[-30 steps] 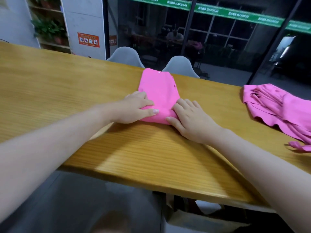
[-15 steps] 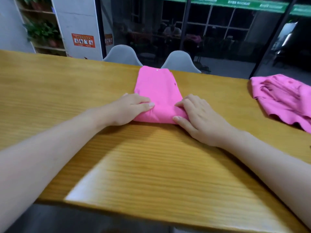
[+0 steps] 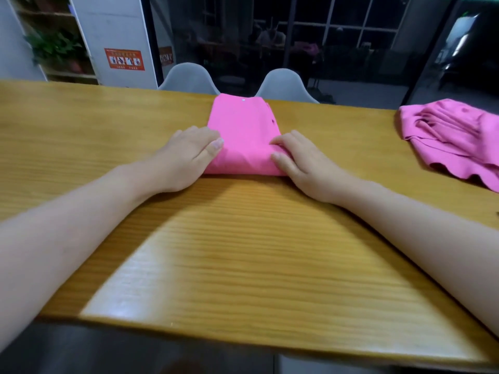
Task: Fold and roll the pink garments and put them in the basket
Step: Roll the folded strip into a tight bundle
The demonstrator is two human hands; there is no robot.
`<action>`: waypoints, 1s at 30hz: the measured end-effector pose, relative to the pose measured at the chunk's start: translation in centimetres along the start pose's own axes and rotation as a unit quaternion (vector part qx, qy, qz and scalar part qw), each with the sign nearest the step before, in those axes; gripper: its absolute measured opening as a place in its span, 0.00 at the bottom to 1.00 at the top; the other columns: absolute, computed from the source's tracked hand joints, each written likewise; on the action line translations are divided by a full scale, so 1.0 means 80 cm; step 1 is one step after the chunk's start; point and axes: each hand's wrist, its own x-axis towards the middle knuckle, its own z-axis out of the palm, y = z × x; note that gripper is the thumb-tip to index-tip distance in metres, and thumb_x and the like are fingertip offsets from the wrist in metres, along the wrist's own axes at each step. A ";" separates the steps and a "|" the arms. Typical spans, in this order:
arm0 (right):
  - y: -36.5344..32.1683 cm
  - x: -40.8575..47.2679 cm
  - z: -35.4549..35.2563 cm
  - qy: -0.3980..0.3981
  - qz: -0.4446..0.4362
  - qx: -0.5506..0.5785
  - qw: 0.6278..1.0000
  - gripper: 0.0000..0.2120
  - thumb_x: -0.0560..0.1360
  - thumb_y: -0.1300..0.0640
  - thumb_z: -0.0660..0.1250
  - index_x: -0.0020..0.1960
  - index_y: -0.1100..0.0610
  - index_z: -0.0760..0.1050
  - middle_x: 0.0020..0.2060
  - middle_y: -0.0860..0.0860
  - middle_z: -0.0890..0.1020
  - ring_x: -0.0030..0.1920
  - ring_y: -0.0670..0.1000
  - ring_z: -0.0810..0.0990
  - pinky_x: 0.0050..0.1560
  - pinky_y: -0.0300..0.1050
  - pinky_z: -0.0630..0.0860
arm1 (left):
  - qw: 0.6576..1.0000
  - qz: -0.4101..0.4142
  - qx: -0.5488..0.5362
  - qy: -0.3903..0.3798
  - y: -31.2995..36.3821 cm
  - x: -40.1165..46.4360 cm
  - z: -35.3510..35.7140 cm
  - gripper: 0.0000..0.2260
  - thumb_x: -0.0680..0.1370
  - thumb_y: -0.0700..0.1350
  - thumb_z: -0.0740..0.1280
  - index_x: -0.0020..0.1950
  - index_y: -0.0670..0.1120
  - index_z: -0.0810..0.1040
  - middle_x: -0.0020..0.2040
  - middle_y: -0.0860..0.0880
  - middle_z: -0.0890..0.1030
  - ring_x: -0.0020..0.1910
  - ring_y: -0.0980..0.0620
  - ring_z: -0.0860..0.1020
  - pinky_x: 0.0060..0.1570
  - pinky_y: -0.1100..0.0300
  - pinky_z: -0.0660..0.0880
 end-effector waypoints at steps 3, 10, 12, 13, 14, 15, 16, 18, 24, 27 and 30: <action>0.003 -0.003 -0.001 0.011 -0.036 -0.119 0.992 0.27 0.81 0.36 0.56 0.67 0.55 0.73 0.55 0.50 0.75 0.55 0.52 0.72 0.60 0.51 0.70 | 0.999 -0.030 -0.031 0.003 -0.001 0.005 0.005 0.23 0.81 0.63 0.43 0.44 0.50 0.70 0.43 0.52 0.75 0.48 0.46 0.72 0.60 0.43 0.68; -0.037 -0.034 -0.020 -0.021 -0.005 -0.022 1.000 0.26 0.80 0.36 0.52 0.51 0.58 0.74 0.45 0.51 0.77 0.47 0.52 0.73 0.54 0.55 0.71 | 0.986 -0.094 -0.134 -0.017 0.043 -0.032 -0.014 0.19 0.87 0.53 0.51 0.47 0.49 0.78 0.50 0.53 0.80 0.54 0.49 0.76 0.54 0.59 0.66; -0.058 -0.065 -0.029 -0.058 -0.012 0.017 0.998 0.26 0.81 0.38 0.52 0.50 0.60 0.73 0.44 0.52 0.77 0.46 0.52 0.73 0.52 0.51 0.71 | 0.987 -0.071 -0.146 -0.013 0.070 -0.070 -0.020 0.20 0.87 0.51 0.52 0.47 0.45 0.79 0.48 0.52 0.79 0.50 0.55 0.74 0.50 0.62 0.64; -0.068 -0.079 -0.033 -0.075 -0.020 0.030 0.997 0.25 0.82 0.39 0.52 0.51 0.61 0.73 0.45 0.53 0.77 0.46 0.53 0.73 0.51 0.50 0.70 | 0.987 -0.059 -0.151 -0.005 0.083 -0.090 -0.023 0.21 0.85 0.53 0.51 0.47 0.44 0.79 0.48 0.50 0.80 0.49 0.56 0.74 0.50 0.62 0.65; -0.077 -0.092 -0.037 -0.090 -0.029 0.042 0.995 0.24 0.83 0.41 0.53 0.51 0.61 0.73 0.45 0.54 0.77 0.46 0.54 0.73 0.51 0.49 0.70 | 0.987 -0.052 -0.154 0.004 0.095 -0.110 -0.025 0.23 0.84 0.55 0.50 0.46 0.43 0.78 0.48 0.49 0.81 0.47 0.55 0.74 0.50 0.60 0.65; -0.085 -0.101 -0.042 -0.105 -0.032 0.056 0.992 0.23 0.83 0.42 0.54 0.51 0.62 0.72 0.44 0.55 0.77 0.45 0.54 0.73 0.50 0.48 0.70 | 0.988 -0.044 -0.149 0.014 0.102 -0.128 -0.027 0.24 0.84 0.57 0.49 0.47 0.42 0.78 0.47 0.48 0.81 0.46 0.52 0.74 0.51 0.56 0.67; -0.092 -0.108 -0.047 -0.120 -0.029 0.073 0.990 0.22 0.84 0.43 0.54 0.51 0.62 0.72 0.45 0.55 0.77 0.45 0.54 0.74 0.50 0.48 0.70 | 0.991 -0.036 -0.130 0.018 0.108 -0.143 -0.027 0.25 0.83 0.59 0.47 0.49 0.43 0.76 0.47 0.47 0.81 0.46 0.50 0.75 0.52 0.53 0.68; -0.101 -0.111 -0.054 -0.156 0.007 0.102 0.982 0.21 0.85 0.42 0.54 0.52 0.60 0.72 0.46 0.54 0.78 0.46 0.52 0.75 0.51 0.46 0.70 | 0.997 -0.033 -0.060 0.028 0.114 -0.164 -0.025 0.24 0.83 0.62 0.45 0.57 0.47 0.73 0.49 0.48 0.79 0.50 0.49 0.75 0.54 0.50 0.70; -0.093 -0.097 -0.048 -0.134 0.067 0.082 0.985 0.25 0.82 0.35 0.55 0.56 0.56 0.73 0.52 0.50 0.78 0.52 0.50 0.75 0.60 0.52 0.71 | 0.997 -0.020 -0.038 0.057 0.109 -0.155 -0.022 0.21 0.84 0.60 0.45 0.48 0.48 0.70 0.45 0.52 0.71 0.46 0.47 0.70 0.53 0.45 0.70; -0.090 -0.123 -0.041 -0.025 -0.042 -0.091 0.995 0.28 0.81 0.35 0.58 0.71 0.53 0.68 0.60 0.50 0.74 0.60 0.51 0.72 0.64 0.49 0.69 | 0.995 -0.042 -0.092 0.018 0.101 -0.140 -0.027 0.23 0.81 0.63 0.44 0.43 0.49 0.68 0.41 0.49 0.73 0.43 0.46 0.72 0.52 0.43 0.70; -0.091 -0.126 -0.040 0.011 -0.071 -0.176 0.982 0.29 0.80 0.34 0.56 0.71 0.53 0.71 0.58 0.49 0.77 0.60 0.52 0.72 0.60 0.51 0.70 | 0.985 -0.097 -0.138 -0.027 0.101 -0.127 -0.030 0.27 0.83 0.62 0.45 0.54 0.46 0.78 0.56 0.50 0.80 0.58 0.47 0.77 0.64 0.50 0.69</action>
